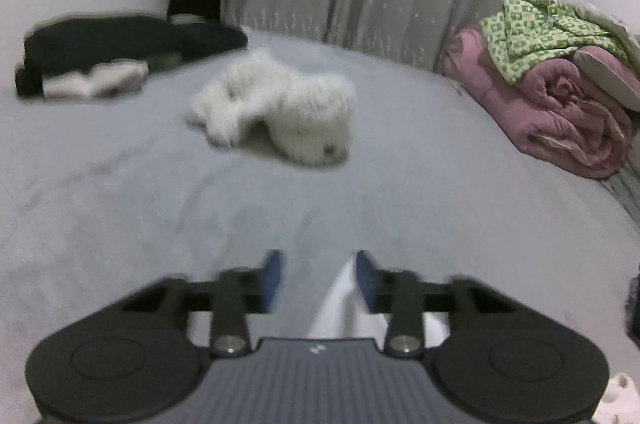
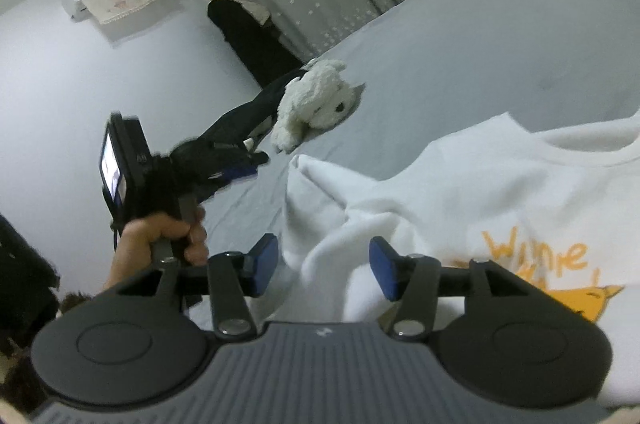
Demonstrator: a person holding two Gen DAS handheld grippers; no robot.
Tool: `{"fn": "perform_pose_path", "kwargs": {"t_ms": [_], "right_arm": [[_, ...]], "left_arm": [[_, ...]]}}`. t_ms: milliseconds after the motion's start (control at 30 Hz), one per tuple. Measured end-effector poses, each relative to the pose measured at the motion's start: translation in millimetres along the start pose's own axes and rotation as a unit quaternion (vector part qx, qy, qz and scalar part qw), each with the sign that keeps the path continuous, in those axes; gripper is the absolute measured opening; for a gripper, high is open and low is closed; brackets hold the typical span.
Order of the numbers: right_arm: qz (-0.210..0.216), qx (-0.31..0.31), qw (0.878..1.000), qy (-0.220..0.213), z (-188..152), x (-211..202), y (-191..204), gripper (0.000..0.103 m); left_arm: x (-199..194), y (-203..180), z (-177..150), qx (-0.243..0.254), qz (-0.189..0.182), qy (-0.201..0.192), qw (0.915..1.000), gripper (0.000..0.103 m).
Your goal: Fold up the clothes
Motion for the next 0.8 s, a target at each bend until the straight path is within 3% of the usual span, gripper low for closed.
{"fn": "perform_pose_path", "kwargs": {"t_ms": [133,267,400,600,800], "right_arm": [[-0.012,0.001,1.0,-0.009,5.1,-3.2,-1.9,0.055],[-0.033,-0.011,0.999,-0.023,11.2,-11.1,-8.9,0.055],[-0.065,-0.01,0.997,-0.037,20.6,-19.4,-23.5,0.056],[-0.144,-0.017,0.987,-0.075,41.6,-41.9,-53.4,0.058],[-0.198,0.012,0.976,-0.092,54.8,-58.6,-84.1,0.058]], "left_arm": [[11.3,0.0,-25.7,-0.007,-0.014,0.04,0.9991,0.052],[24.6,-4.5,-43.9,-0.005,-0.003,0.063,0.998,0.048],[35.3,-12.5,-54.2,-0.003,0.014,0.075,0.9971,0.009],[32.6,-18.7,-43.9,0.032,0.079,0.038,0.9957,0.004],[17.7,8.2,-16.7,0.04,0.121,0.006,0.9918,0.004]]}}
Point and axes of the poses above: each gripper's, at about its wrist camera, not at the fingertips, and x roughly the way its jaws point, y to its left, z to its top, the point moved 6 cm from there along x, roughly the way its jaws point, and after that the axes turned 5 degrees about -y, right-handed, at the moved point
